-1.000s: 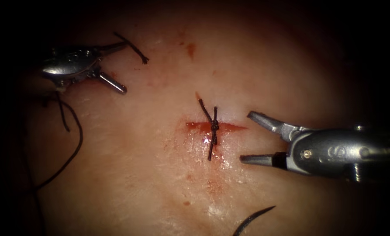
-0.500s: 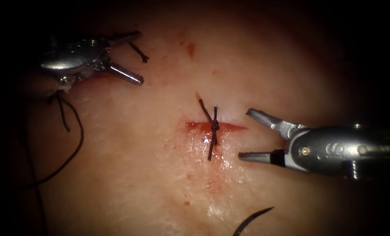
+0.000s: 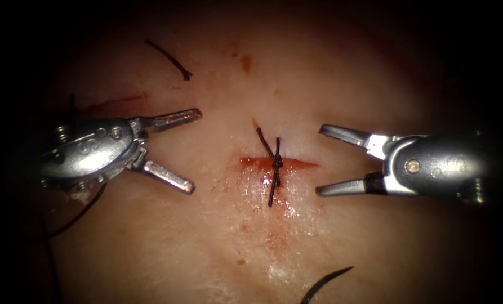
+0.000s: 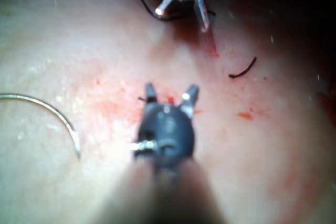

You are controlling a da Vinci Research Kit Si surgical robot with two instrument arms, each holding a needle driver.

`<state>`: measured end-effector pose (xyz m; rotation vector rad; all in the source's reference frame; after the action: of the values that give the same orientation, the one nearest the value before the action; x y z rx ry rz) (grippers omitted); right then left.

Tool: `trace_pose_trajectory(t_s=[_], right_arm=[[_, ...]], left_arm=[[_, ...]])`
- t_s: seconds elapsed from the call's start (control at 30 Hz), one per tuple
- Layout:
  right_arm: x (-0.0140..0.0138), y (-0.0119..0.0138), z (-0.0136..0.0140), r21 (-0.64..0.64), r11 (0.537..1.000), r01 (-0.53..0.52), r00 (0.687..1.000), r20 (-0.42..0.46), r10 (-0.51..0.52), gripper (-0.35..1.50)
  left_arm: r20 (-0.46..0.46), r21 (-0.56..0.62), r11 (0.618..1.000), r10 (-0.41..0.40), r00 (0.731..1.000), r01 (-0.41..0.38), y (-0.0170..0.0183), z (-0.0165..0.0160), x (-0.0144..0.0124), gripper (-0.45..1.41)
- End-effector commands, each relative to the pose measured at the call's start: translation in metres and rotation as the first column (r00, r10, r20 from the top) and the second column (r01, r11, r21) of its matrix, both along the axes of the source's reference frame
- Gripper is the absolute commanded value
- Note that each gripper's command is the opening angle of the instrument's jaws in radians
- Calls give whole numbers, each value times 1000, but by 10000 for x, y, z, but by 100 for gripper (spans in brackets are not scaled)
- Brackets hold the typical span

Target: Wound Closure

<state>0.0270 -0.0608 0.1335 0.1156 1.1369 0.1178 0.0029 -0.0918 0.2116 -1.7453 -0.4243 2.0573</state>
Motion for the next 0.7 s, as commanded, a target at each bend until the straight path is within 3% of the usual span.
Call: trace_pose_trajectory(t_s=[0.03,0.13,0.33,0.7], right_arm=[[3,-7,2,10,1000,7,1000,0,-7,86],[-8,-13,-2,23,1000,19,1000,0,-19,86],[-30,-21,-8,22,1000,-8,1000,13,8,88],[-35,-15,-23,17,999,-50,998,33,50,96]], left_arm=[[-20,-13,1000,10,1000,-10,-7,6,-11,88],[-61,-70,997,11,998,-15,-13,3,-22,86],[-102,-118,993,-18,995,6,-15,13,-17,76],[-126,-129,991,18,992,-34,-42,24,-15,73]])
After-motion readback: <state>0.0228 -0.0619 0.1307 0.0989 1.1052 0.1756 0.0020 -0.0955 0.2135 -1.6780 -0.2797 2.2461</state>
